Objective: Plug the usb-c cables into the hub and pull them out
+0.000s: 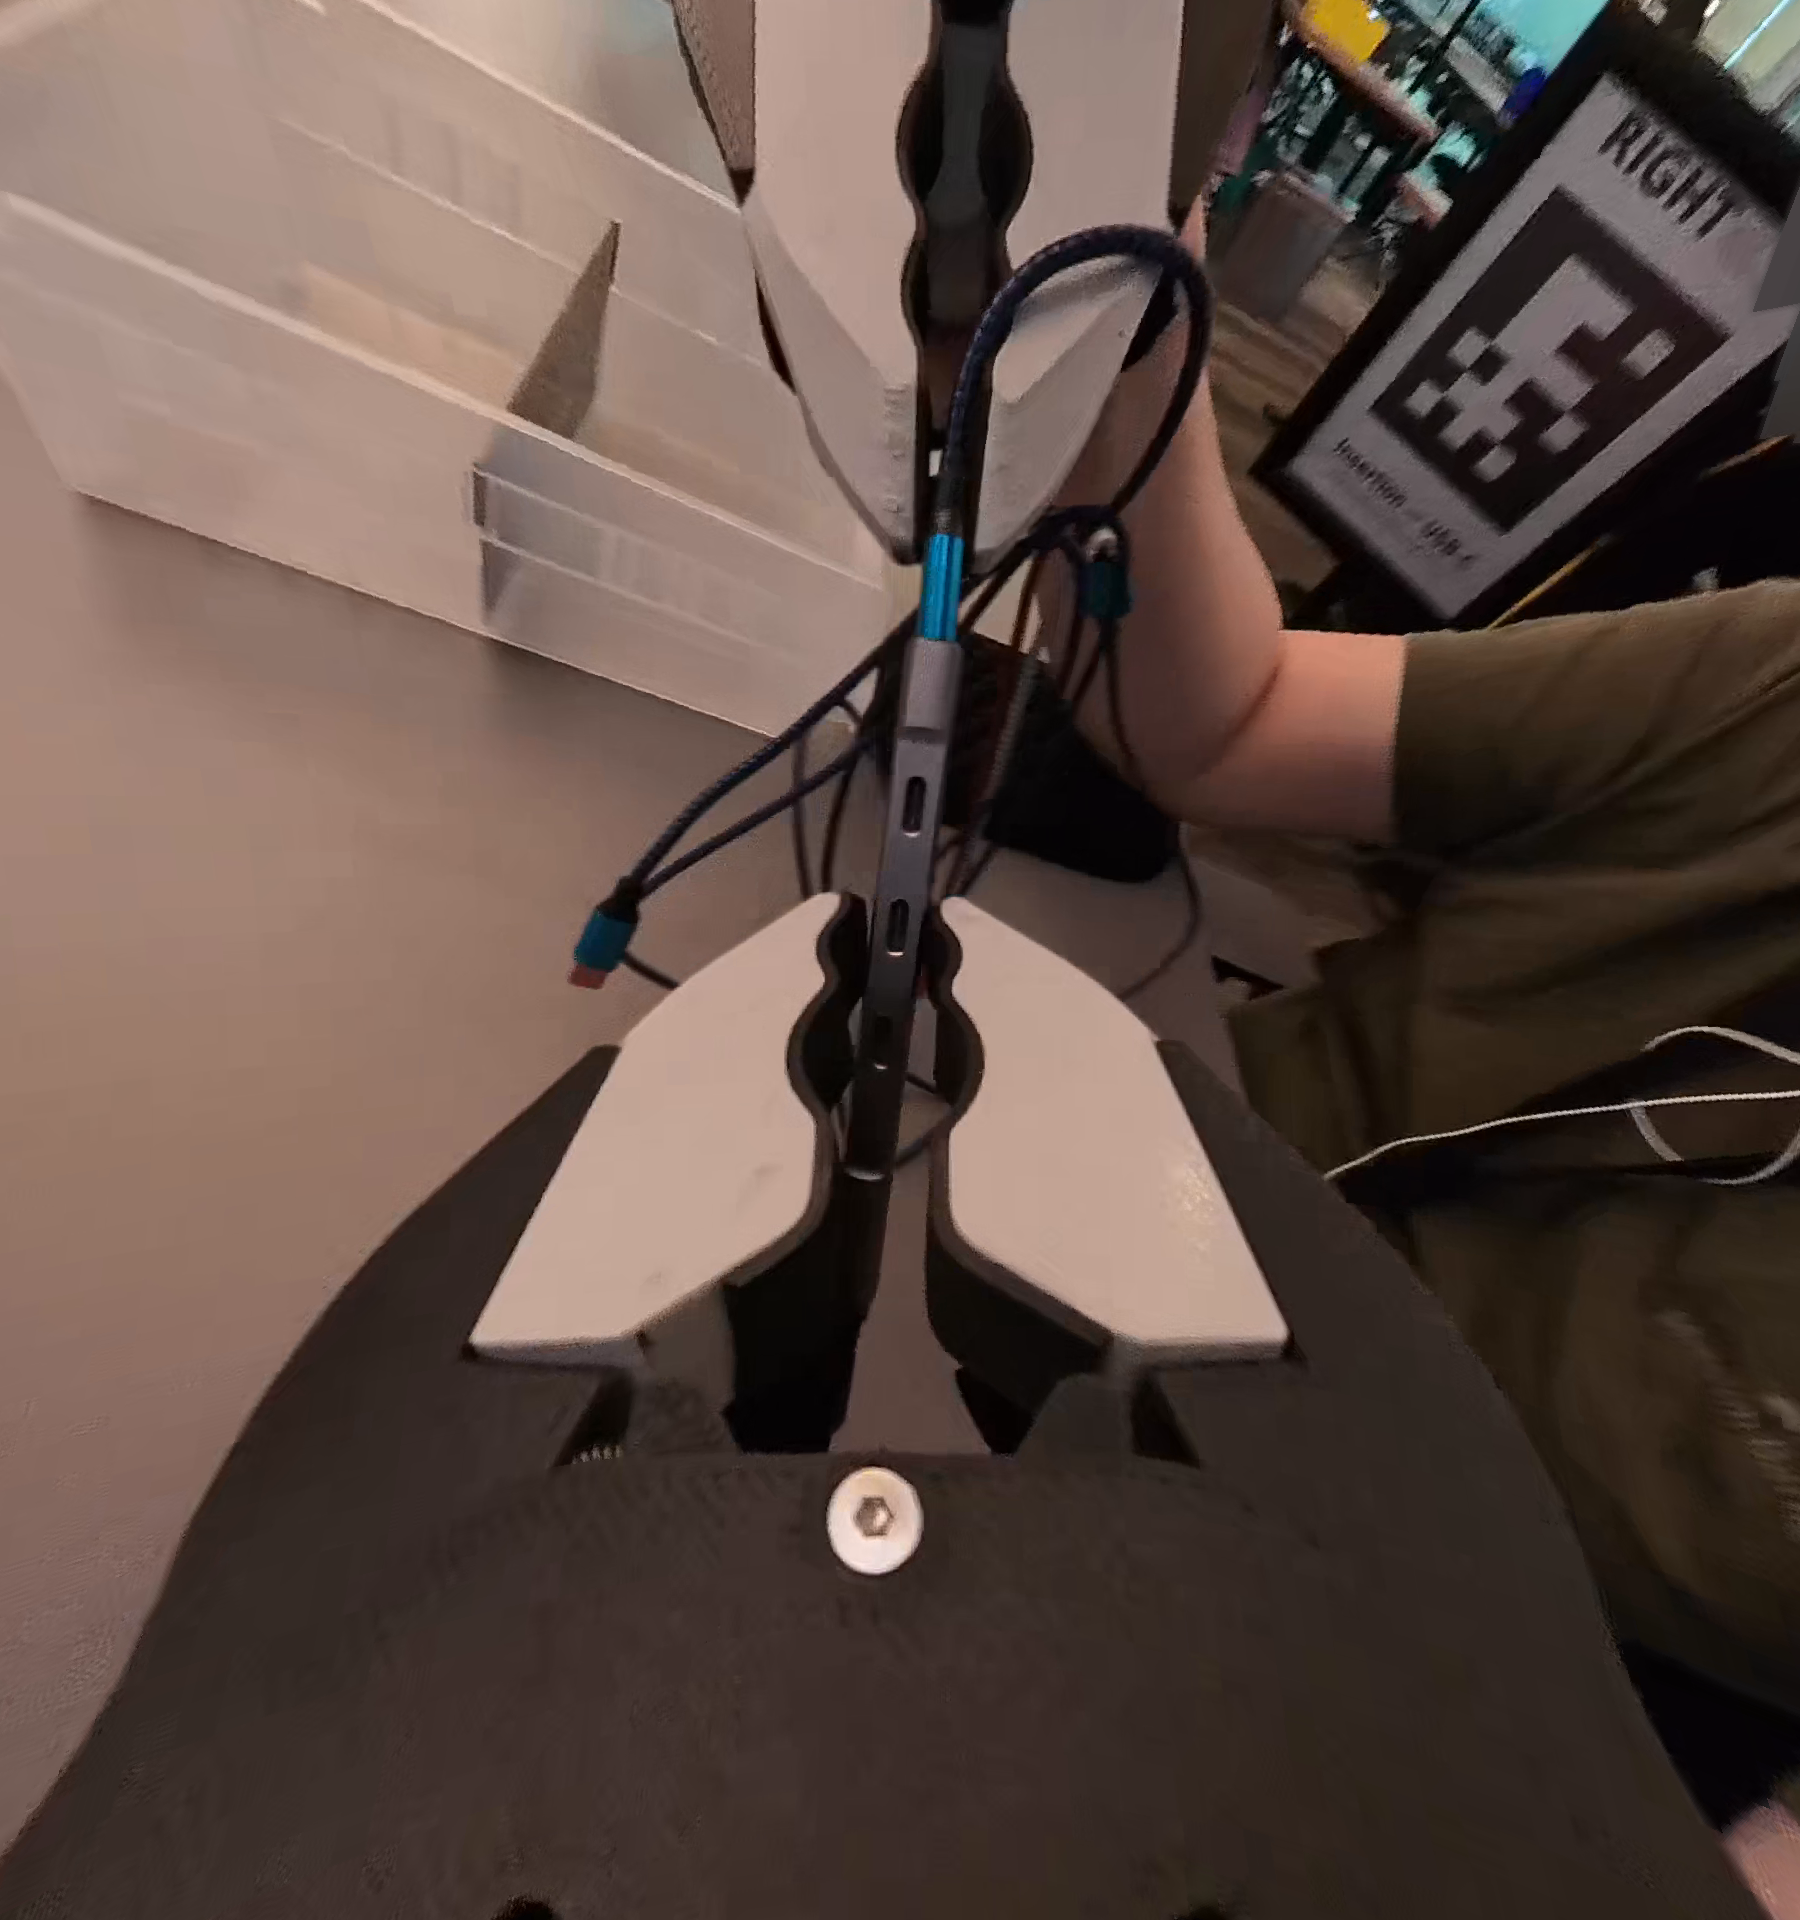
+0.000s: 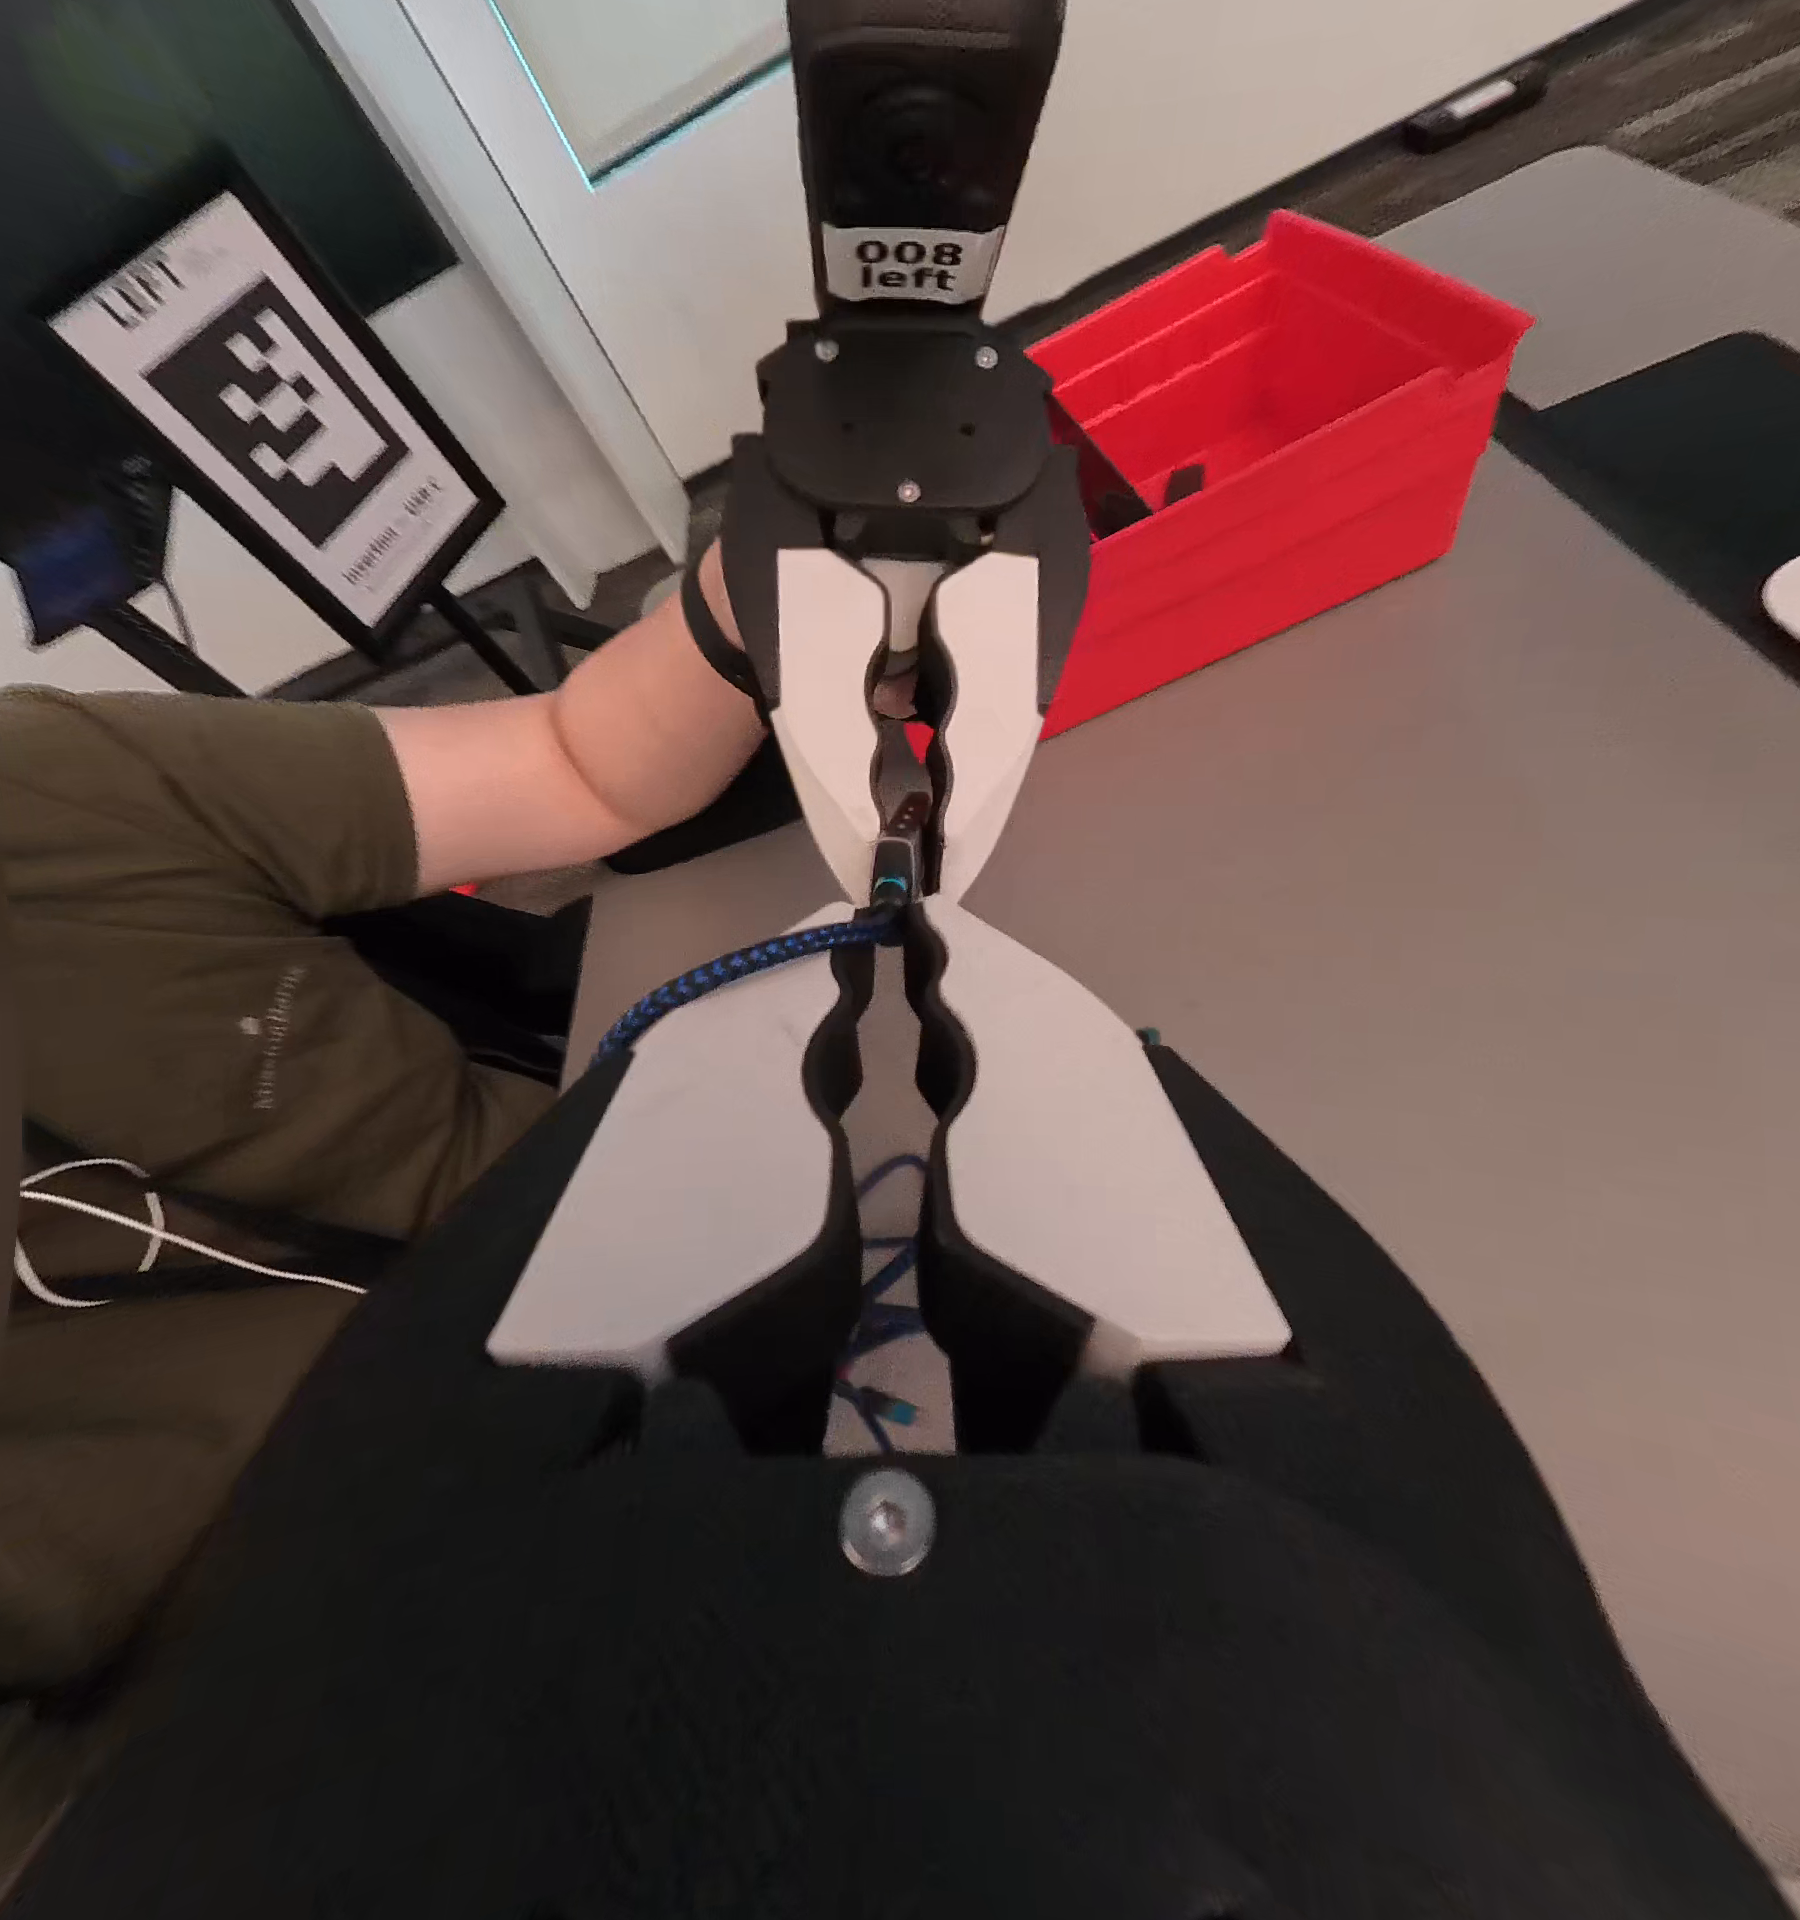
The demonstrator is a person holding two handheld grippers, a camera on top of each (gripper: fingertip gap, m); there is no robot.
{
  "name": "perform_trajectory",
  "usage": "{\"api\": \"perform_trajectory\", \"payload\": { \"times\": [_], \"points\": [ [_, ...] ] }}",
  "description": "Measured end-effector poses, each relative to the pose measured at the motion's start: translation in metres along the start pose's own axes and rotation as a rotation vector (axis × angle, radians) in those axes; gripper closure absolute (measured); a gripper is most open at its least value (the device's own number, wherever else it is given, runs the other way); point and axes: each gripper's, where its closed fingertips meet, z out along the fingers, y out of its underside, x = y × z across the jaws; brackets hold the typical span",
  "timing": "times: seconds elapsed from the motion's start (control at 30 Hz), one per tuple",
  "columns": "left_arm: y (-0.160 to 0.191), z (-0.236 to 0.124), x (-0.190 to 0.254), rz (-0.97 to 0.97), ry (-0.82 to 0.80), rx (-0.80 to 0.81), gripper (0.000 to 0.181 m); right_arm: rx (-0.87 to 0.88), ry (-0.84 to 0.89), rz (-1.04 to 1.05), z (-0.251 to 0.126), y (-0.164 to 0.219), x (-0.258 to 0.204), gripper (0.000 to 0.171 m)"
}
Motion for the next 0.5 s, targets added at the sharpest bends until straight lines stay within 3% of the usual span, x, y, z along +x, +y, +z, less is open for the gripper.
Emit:
{"api": "perform_trajectory", "payload": {
  "times": [0.5],
  "points": [
    [0.012,-0.005,-0.004,-0.073,-0.010,-0.081,0.174,0.001,-0.066,0.080,0.011,0.011,0.014,0.164]
  ]
}}
